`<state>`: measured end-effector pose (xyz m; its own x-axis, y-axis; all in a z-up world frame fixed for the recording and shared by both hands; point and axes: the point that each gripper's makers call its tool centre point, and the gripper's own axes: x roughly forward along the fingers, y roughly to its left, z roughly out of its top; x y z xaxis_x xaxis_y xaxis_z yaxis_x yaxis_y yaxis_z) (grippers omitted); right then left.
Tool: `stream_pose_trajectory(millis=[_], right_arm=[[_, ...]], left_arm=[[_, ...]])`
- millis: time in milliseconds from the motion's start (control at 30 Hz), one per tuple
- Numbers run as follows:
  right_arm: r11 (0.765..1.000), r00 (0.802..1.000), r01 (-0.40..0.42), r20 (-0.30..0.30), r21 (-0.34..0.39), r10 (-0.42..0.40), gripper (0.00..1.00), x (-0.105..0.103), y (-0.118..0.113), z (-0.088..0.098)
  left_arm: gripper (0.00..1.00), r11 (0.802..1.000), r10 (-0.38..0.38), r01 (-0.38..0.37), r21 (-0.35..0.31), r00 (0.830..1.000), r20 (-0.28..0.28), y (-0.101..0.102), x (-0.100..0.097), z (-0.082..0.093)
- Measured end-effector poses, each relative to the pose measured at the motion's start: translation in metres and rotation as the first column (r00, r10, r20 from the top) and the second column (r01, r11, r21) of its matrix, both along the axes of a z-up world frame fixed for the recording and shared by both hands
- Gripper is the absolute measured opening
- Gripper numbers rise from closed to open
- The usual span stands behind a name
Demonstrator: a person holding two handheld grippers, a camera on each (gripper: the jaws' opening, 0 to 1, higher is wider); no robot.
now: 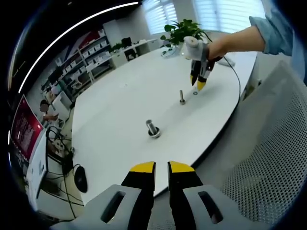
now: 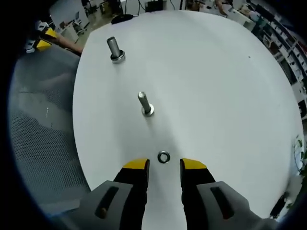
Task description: Place the washer onto the threaded stud by aligning its center hole with the stud, sliding it down to the base, and recovering from edge contact or off-axis alignment until the washer reaches the visible bottom stop.
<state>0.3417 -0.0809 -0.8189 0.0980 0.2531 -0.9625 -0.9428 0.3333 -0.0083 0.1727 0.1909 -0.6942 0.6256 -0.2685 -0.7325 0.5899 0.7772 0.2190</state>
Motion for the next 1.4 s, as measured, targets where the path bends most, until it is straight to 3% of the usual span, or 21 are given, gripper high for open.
stream_pose_trajectory(millis=[567,900,1000,1400], right_arm=[[0.992,0.995,-0.09,-0.058,-0.092,0.085,0.27,-0.007,0.002,-0.025],[0.985,0.99,-0.137,-0.041,-0.1,0.134,0.23,-0.003,0.0,-0.023],[0.984,0.99,-0.142,-0.034,-0.107,0.139,0.15,-0.001,-0.002,-0.024],[0.984,0.99,-0.139,-0.036,-0.11,0.136,0.15,-0.002,-0.002,-0.024]], left_arm=[[0.07,1.0,0.003,-0.003,-0.004,1.0,-0.005,0.001,0.0,-0.001],[0.07,1.0,0.004,-0.004,-0.005,1.0,-0.007,0.001,0.0,-0.001],[0.07,1.0,0.004,-0.004,-0.005,1.0,-0.006,0.001,0.0,-0.001],[0.07,1.0,0.007,-0.007,-0.004,1.0,-0.006,0.002,0.0,-0.001]])
